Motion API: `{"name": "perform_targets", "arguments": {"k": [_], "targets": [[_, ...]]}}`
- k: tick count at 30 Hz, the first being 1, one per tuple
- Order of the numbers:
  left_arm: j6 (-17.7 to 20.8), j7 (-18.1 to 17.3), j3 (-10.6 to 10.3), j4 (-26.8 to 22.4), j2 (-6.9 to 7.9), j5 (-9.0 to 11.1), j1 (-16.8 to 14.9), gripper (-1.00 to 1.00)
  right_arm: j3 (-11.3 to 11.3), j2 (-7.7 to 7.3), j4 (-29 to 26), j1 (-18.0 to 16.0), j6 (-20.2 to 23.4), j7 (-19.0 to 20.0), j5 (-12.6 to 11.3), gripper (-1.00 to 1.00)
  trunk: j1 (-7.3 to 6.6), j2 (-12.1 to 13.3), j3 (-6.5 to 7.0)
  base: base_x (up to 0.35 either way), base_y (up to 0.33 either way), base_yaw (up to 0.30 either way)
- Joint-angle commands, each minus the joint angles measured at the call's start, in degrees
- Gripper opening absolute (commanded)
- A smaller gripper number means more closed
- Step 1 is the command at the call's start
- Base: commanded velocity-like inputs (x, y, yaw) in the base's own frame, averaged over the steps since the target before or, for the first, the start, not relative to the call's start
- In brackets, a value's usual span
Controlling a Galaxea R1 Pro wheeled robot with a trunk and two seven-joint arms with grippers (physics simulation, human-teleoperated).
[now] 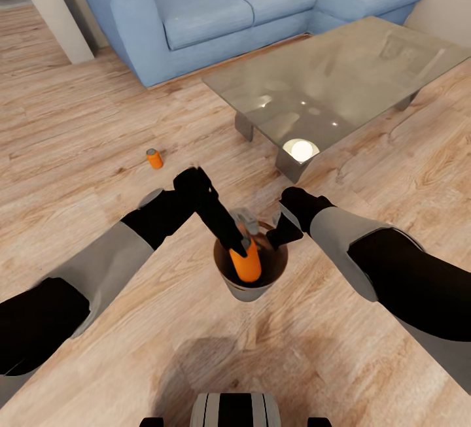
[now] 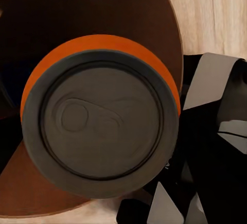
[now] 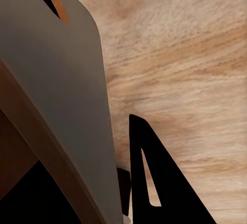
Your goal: Put the three can of soda from the living room inside the tash can in the kitchen.
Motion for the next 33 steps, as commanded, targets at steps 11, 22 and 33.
{"name": "perform_targets", "arguments": {"k": [11,22,33], "targets": [[0.00,5.30,0.03,0.01,-1.50,0.16,3.63,-1.00,-1.36,0.32,-0.01,0.08,0.17,0.16,-1.29,-1.00,0.00,0.00,0.00,0.000,0.000,0.000],[0.00,9.42,0.02,0.01,-1.74,0.13,5.96,-1.00,-1.39,0.36,0.05,0.08,0.17,0.13,-1.29,-1.00,0.00,0.00,0.00,0.000,0.000,0.000],[0.00,12.33,-0.05,0.04,-2.25,0.10,6.90,-1.00,-1.41,0.34,0.08,0.08,0.17,0.11,-1.29,-1.00,0.00,0.00,0.00,0.000,0.000,0.000]]}}
